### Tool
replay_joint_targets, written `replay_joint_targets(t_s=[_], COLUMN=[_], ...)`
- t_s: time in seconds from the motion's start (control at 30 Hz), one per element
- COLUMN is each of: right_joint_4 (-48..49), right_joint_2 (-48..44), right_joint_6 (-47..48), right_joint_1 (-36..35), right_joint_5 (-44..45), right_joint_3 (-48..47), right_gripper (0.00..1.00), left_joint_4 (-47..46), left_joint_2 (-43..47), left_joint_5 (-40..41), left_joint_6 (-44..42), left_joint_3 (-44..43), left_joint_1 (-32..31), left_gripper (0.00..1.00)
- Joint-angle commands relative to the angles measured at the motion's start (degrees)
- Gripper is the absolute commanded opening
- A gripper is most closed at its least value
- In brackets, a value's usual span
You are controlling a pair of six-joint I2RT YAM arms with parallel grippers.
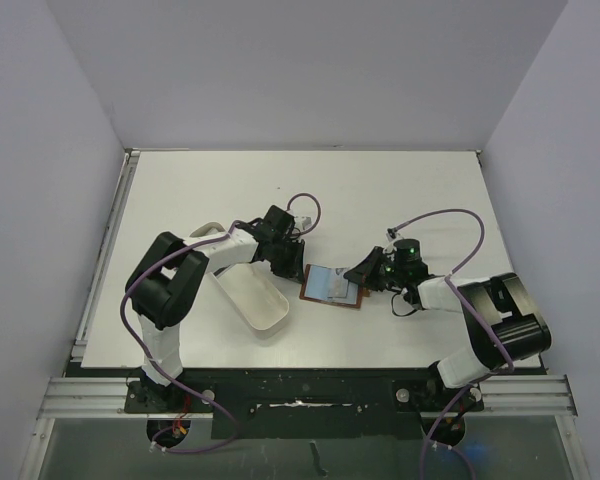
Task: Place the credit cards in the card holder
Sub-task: Insert the credit card into the card holder.
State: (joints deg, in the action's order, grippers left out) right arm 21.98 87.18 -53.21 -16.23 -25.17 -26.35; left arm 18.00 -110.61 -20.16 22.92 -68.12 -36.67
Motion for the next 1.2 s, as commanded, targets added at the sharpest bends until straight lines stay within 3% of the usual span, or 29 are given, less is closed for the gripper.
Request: replay_joint_targets(t_s=[0.0,0.63,1.17], right_joint_4=[2.71,4.75,11.95], right_joint_2=[0.71,-0.19,-3.48], right_joint_6=[0.30,-1.03,-7.55], right_joint_1=[-0.82,-1.92,-3.21], right_joint_5=[0.30,-0.26,5.35], right_joint_3=[-0.11,1.81,7.84], right_gripper=[0.00,0.00,0.00], left_joint_4=[-1.40,-0.99,-0.42], left_joint_2=[0.75,-0.02,-0.13], left_joint_5=[-0.93,-0.86,0.30], left_joint_6=[0.35,0.51,1.07], left_joint_3=[0.50,-0.09,0.24], left_joint_1=[-0.30,-0.82,-0.79], left_gripper=[0.05,0.04,0.04])
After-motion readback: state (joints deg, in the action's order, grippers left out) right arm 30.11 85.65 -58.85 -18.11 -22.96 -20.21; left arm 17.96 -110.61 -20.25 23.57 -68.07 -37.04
